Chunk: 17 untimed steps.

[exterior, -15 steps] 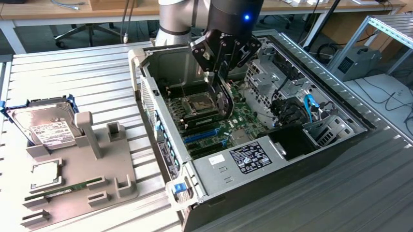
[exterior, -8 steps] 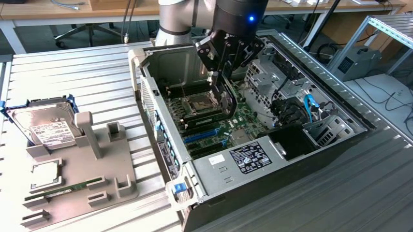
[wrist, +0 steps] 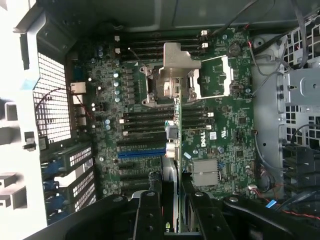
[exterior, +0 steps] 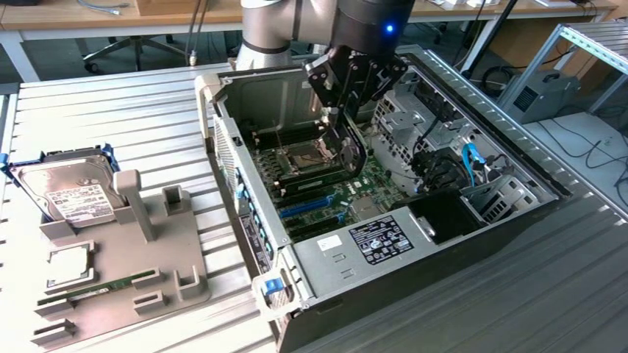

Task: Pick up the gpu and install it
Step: 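Pick up the gpu and move the gpu toward the slot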

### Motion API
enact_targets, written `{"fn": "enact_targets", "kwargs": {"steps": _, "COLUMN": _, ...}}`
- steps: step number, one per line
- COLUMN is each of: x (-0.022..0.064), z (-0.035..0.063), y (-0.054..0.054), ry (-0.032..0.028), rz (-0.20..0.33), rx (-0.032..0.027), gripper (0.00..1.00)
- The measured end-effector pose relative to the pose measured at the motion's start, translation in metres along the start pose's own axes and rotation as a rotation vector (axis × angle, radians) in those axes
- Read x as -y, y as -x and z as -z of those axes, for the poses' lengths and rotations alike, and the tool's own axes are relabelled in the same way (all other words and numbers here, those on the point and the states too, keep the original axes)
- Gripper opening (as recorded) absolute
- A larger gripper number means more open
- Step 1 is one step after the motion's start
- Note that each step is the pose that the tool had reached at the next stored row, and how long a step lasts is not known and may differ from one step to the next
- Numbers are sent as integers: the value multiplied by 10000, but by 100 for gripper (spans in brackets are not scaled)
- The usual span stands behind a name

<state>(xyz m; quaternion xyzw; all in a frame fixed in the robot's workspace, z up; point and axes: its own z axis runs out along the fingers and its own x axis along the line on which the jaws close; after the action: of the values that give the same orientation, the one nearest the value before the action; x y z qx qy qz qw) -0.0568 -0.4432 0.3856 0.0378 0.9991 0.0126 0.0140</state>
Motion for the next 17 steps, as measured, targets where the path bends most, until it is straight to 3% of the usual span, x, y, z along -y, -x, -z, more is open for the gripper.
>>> {"fn": "enact_targets", "kwargs": {"steps": 17, "x": -50, "z": -181, "y": 134, "ry": -16, "rz": 0, "rx": 1, "gripper": 26}}
